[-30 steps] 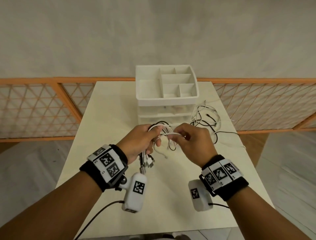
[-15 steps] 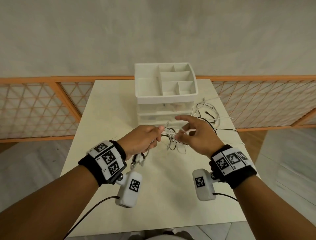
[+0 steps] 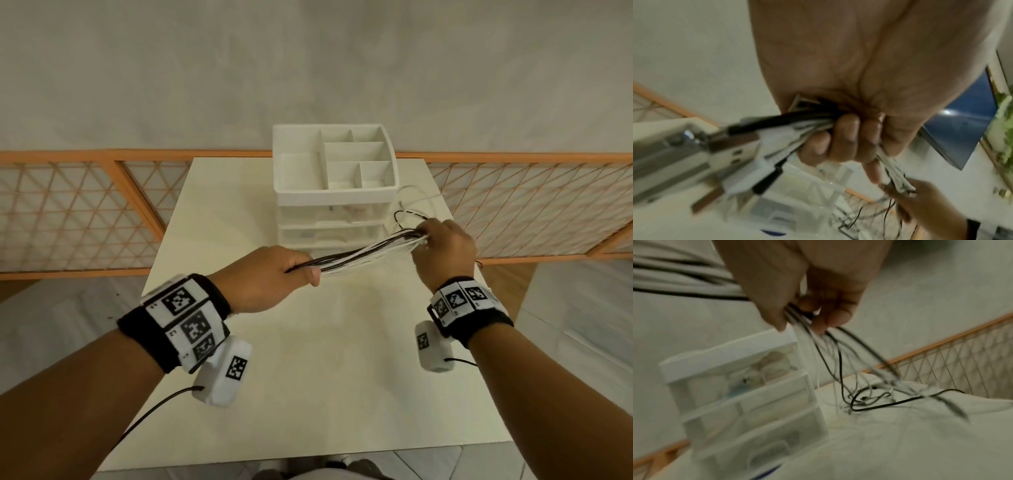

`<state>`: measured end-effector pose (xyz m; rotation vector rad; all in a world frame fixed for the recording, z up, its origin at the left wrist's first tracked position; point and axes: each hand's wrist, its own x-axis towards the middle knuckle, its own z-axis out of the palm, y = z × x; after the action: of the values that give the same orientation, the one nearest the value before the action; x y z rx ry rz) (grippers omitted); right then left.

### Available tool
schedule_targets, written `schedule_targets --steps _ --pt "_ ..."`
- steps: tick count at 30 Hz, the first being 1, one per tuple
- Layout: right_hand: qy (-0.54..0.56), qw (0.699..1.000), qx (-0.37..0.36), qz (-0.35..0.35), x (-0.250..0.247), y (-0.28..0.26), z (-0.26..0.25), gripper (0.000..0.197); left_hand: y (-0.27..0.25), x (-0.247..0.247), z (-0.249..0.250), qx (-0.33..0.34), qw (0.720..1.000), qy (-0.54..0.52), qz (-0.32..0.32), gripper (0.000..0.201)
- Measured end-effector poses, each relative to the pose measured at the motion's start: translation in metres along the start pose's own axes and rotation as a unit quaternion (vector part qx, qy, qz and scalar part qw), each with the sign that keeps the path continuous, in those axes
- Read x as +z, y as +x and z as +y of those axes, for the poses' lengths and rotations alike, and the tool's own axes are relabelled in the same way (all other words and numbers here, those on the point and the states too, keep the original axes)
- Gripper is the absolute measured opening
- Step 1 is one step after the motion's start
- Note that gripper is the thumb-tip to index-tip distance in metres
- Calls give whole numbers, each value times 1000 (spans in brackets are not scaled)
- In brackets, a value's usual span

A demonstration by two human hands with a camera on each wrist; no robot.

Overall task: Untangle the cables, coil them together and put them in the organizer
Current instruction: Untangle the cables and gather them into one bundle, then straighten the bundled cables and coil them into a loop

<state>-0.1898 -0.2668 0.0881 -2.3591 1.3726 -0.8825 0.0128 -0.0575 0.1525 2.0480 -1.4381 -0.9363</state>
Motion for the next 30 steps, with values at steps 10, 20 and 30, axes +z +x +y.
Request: schedule_targets --steps 10,20,30 --pt "86 942 -158 -283 7 -61 -47 105 18 49 3 -18 991 125 -37 35" --pt "218 947 19 -234 -2 -48 -53 21 12 43 -2 0 993 -115 3 24" --pt "436 845 14 -308 -15 -65 -73 29 10 29 -6 -15 970 -239 50 38"
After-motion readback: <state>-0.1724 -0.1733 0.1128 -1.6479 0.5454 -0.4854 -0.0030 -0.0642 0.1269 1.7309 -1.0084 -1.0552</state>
